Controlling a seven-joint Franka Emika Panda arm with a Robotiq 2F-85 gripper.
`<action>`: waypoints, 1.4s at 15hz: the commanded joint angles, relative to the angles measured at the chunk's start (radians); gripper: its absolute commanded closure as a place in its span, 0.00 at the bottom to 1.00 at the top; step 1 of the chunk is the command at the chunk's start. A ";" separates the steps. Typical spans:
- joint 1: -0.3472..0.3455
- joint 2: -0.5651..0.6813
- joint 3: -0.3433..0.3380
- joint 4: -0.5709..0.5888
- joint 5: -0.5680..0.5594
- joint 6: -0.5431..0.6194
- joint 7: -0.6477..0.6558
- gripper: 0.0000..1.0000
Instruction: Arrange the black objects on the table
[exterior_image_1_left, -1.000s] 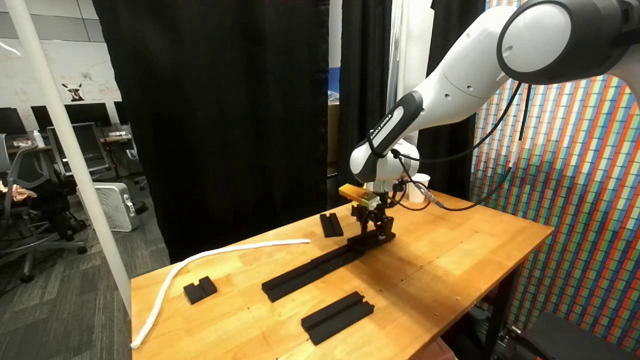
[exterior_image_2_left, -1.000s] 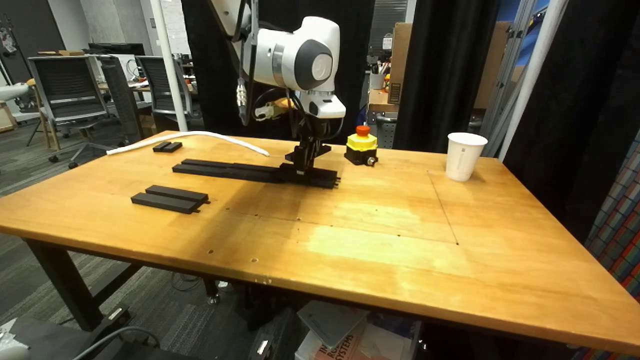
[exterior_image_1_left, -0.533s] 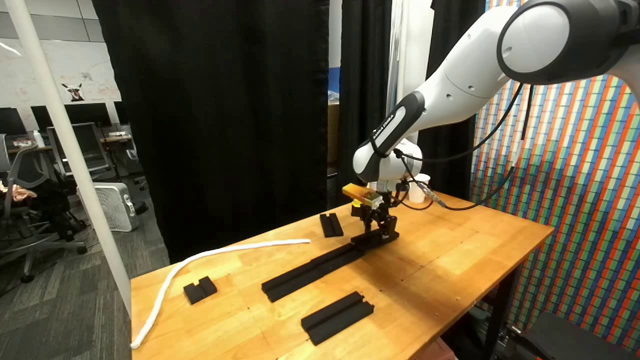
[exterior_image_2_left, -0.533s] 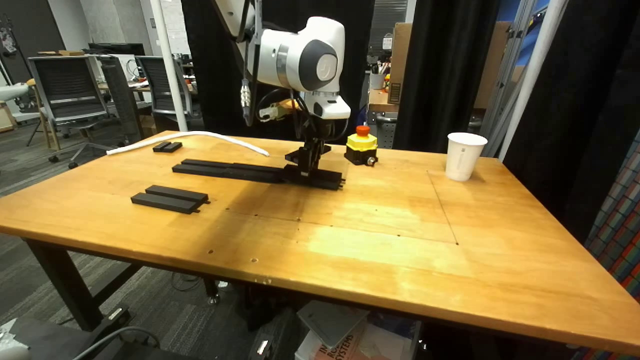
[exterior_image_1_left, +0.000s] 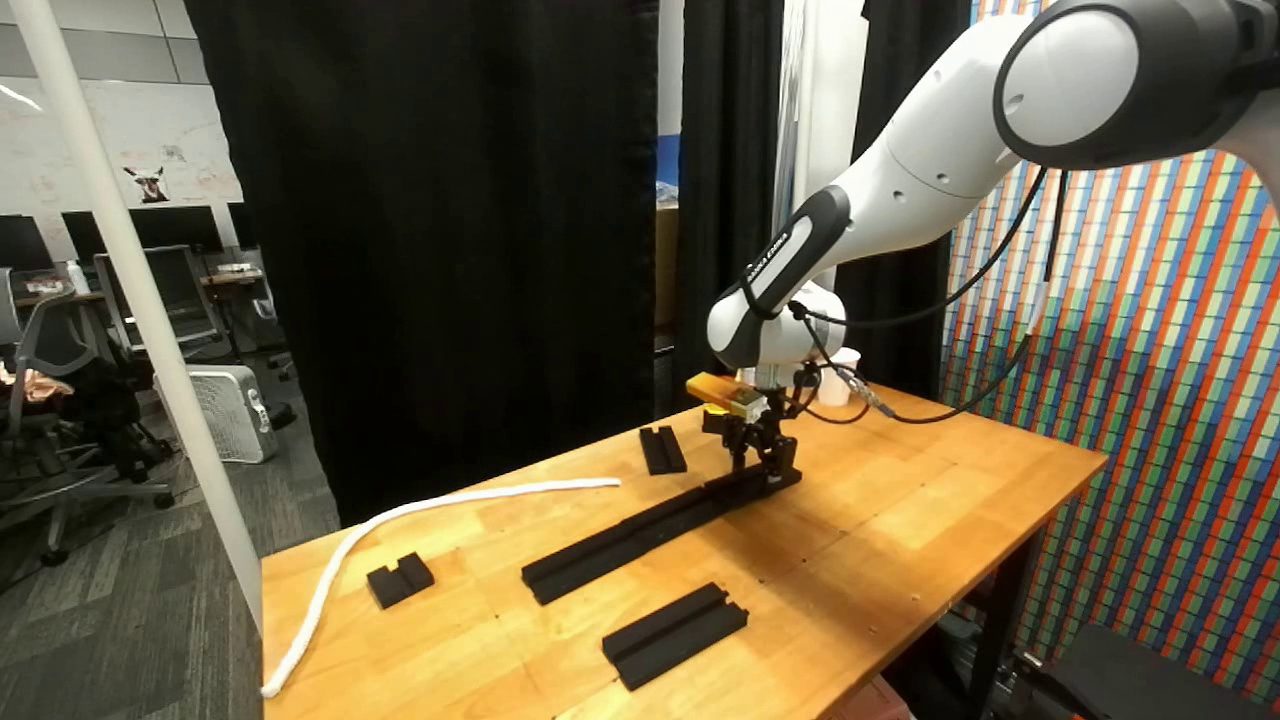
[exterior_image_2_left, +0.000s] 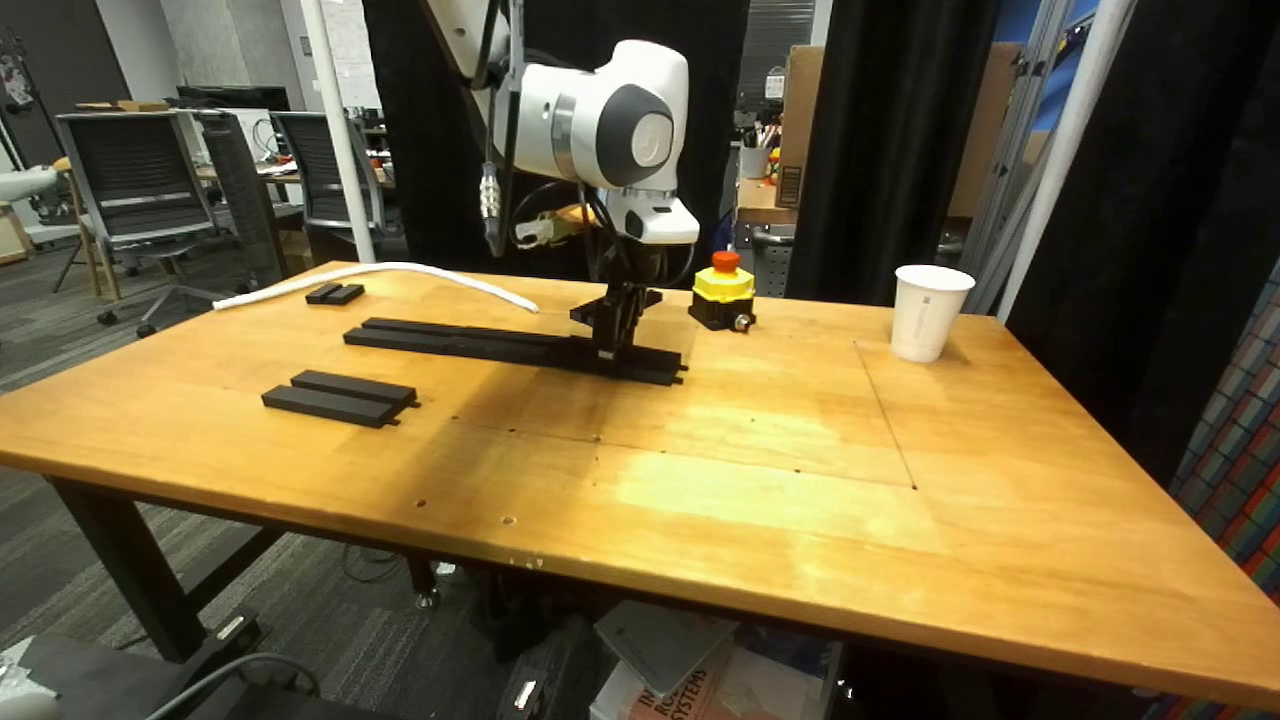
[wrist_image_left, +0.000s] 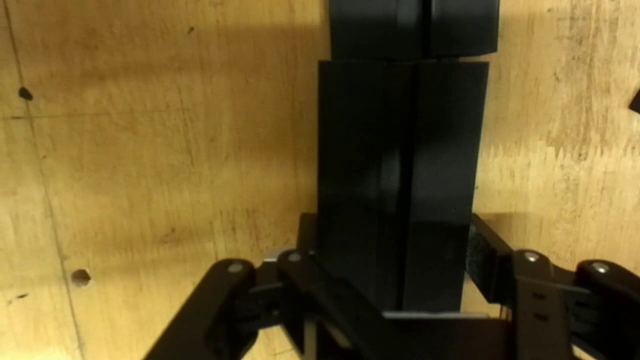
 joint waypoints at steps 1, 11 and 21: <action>0.004 -0.001 0.006 0.019 -0.003 -0.018 0.005 0.55; 0.013 0.015 0.013 0.048 -0.002 -0.029 0.009 0.55; 0.010 0.051 0.041 0.089 0.025 -0.028 0.008 0.55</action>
